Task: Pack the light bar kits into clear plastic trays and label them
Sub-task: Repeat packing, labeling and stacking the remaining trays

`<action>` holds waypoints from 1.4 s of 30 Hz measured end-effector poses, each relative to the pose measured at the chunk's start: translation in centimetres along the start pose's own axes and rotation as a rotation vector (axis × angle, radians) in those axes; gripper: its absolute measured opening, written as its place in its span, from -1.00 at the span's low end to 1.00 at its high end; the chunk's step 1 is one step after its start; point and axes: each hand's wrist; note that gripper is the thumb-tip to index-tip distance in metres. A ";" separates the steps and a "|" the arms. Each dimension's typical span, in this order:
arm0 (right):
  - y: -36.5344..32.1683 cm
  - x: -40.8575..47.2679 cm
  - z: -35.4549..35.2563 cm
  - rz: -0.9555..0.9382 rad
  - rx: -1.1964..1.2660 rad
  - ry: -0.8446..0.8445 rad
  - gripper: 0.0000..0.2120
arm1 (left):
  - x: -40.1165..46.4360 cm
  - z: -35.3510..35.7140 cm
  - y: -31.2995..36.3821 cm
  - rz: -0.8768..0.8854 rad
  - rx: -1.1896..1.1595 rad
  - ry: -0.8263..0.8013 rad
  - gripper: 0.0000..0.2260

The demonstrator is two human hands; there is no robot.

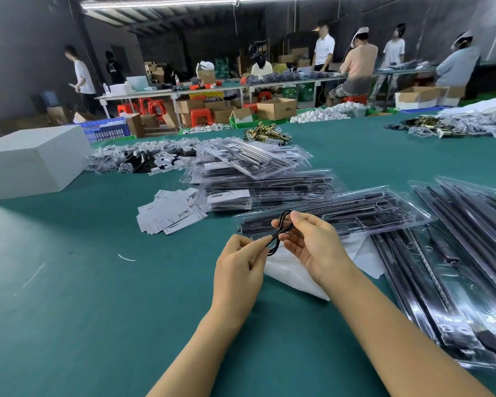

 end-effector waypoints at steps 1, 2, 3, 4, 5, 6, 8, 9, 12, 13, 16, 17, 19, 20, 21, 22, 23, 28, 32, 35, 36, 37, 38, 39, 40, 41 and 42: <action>0.0 0.0 0.0 0.001 0.011 0.002 -0.90 | 0.0 0.1 0.0 -0.004 -0.017 0.009 -0.81; 0.0 0.0 0.0 0.002 0.019 0.006 -0.92 | 0.0 0.1 0.1 -0.011 -0.039 0.016 -0.82; 0.0 0.1 0.1 0.000 0.023 0.013 -0.93 | -0.1 0.2 0.1 -0.015 -0.064 0.021 -0.83; 0.1 0.1 0.1 -0.003 0.022 0.019 -0.93 | -0.1 0.2 0.2 -0.017 -0.089 0.023 -0.84; 0.1 0.1 0.2 -0.006 0.017 0.021 -0.92 | -0.2 0.3 0.2 -0.018 -0.111 0.021 -0.84; 0.1 0.0 0.2 -0.004 0.013 0.019 -0.90 | -0.2 0.3 0.1 -0.022 -0.127 0.011 -0.84; 0.1 -0.1 0.1 0.014 0.010 0.015 -0.89 | -0.3 0.3 0.0 -0.029 -0.127 -0.023 -0.83; 0.0 -0.1 0.1 0.028 0.008 0.017 -0.88 | -0.3 0.3 -0.1 -0.032 -0.115 -0.040 -0.82; -0.2 -0.2 0.2 0.063 0.025 0.019 -0.84 | -0.4 0.5 0.0 -0.027 -0.108 -0.048 -0.81; -0.2 -0.2 0.2 0.075 0.038 0.016 -0.83 | -0.5 0.5 0.1 -0.031 -0.115 -0.044 -0.80; -0.3 -0.3 0.1 0.114 0.075 0.011 -0.84 | -0.5 0.5 0.2 -0.047 -0.145 -0.019 -0.76; -0.3 -0.2 0.1 0.123 0.082 0.012 -0.86 | -0.5 0.5 0.2 -0.065 -0.166 -0.014 -0.73; -0.4 -0.2 0.1 0.126 0.088 0.012 -0.87 | -0.4 0.4 0.5 -0.138 -0.219 -0.024 -0.68; -0.4 -0.3 0.2 0.124 0.093 0.012 -0.86 | -0.3 0.3 0.5 -0.166 -0.235 -0.033 -0.66; -0.4 -0.2 0.2 0.122 0.100 0.015 -0.85 | -0.2 0.3 0.6 -0.174 -0.237 -0.041 -0.66; -0.4 -0.2 0.2 0.123 0.108 0.020 -0.83 | -0.2 0.3 0.6 -0.171 -0.228 -0.049 -0.68; -0.3 -0.2 0.3 0.126 0.119 0.025 -0.82 | -0.2 0.2 0.6 -0.176 -0.225 -0.050 -0.73; 0.4 -0.3 0.9 0.138 0.222 -0.021 -0.84 | 0.1 0.0 0.5 -0.304 -0.301 -0.006 -0.79; 1.4 -0.8 1.7 0.108 0.176 -0.044 -0.89 | 0.4 -0.3 0.2 -0.350 -0.334 0.014 -0.78; 1.8 -1.0 1.9 0.080 -0.006 0.020 -0.87 | 0.4 -0.4 0.4 -0.329 -0.344 -0.001 -0.74; 1.8 -1.1 1.9 0.091 -0.060 0.040 -0.88 | 0.3 -0.4 0.4 -0.317 -0.327 -0.004 -0.73; 1.8 -1.1 1.8 0.108 -0.099 0.047 -0.88 | 0.3 -0.4 0.5 -0.301 -0.308 -0.007 -0.73; 1.8 -1.1 1.7 0.120 -0.120 0.045 -0.89 | 0.3 -0.5 0.5 -0.287 -0.298 -0.013 -0.74; 1.7 -1.0 1.6 0.121 -0.130 0.043 -0.88 | 0.3 -0.5 0.6 -0.279 -0.299 -0.025 -0.74; 1.6 -1.0 1.6 0.113 -0.135 0.047 -0.87 | 0.3 -0.5 0.8 -0.273 -0.302 -0.041 -0.72; 1.5 -0.9 1.5 0.101 -0.135 0.054 -0.86 | 0.3 -0.6 0.9 -0.272 -0.304 -0.060 -0.69; 1.5 -0.9 1.5 0.091 -0.130 0.063 -0.86 | 0.3 -0.6 0.9 -0.270 -0.284 -0.076 -0.68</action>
Point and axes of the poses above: each hand's wrist, its own x-axis towards the middle knuckle, its own z-axis out of the palm, y = z × x, and after that the axes turned 8 degrees about z, right-handed
